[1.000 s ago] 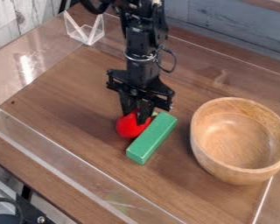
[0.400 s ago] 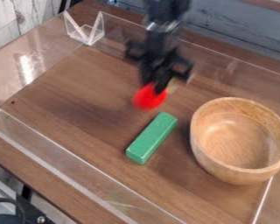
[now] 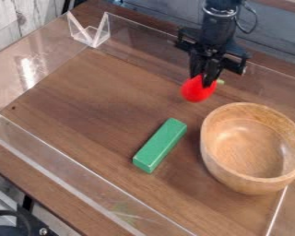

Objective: Move the red object to the right side of the table

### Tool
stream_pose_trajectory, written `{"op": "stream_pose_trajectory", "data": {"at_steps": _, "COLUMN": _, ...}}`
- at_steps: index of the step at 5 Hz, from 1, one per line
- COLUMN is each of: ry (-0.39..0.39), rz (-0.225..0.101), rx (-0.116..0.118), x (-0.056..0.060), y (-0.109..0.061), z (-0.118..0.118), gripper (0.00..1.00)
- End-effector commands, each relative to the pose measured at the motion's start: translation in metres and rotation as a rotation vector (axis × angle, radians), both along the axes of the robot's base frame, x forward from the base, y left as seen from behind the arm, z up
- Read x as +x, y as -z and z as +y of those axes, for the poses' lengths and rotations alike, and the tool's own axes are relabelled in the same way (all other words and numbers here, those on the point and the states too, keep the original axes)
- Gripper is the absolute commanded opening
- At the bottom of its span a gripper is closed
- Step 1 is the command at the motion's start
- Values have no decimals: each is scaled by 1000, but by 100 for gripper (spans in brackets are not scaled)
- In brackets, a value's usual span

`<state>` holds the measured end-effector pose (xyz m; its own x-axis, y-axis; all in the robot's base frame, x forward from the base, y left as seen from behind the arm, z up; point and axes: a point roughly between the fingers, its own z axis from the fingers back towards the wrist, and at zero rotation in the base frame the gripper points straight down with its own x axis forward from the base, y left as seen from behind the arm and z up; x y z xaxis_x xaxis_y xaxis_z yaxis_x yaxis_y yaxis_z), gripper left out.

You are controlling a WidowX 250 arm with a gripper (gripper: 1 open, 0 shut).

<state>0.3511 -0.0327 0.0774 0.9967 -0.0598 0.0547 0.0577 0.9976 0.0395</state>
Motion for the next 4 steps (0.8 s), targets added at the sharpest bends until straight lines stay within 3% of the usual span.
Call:
{"op": "stream_pose_trajectory", "data": {"at_steps": 1, "ry": 71, "rz": -61, "rx": -1, "x": 14, "y": -15, "z": -1, "gripper": 0}}
{"op": "stream_pose_trajectory", "data": {"at_steps": 2, "ry": 142, "rz": -57, "rx": -1, "x": 19, "y": -11, "z": -4, "gripper": 0}}
{"op": "stream_pose_trajectory", "data": {"at_steps": 4, "ry": 117, "rz": -47, "rx": 7, "x": 27, "y": 4, "z": -13, "gripper": 0}}
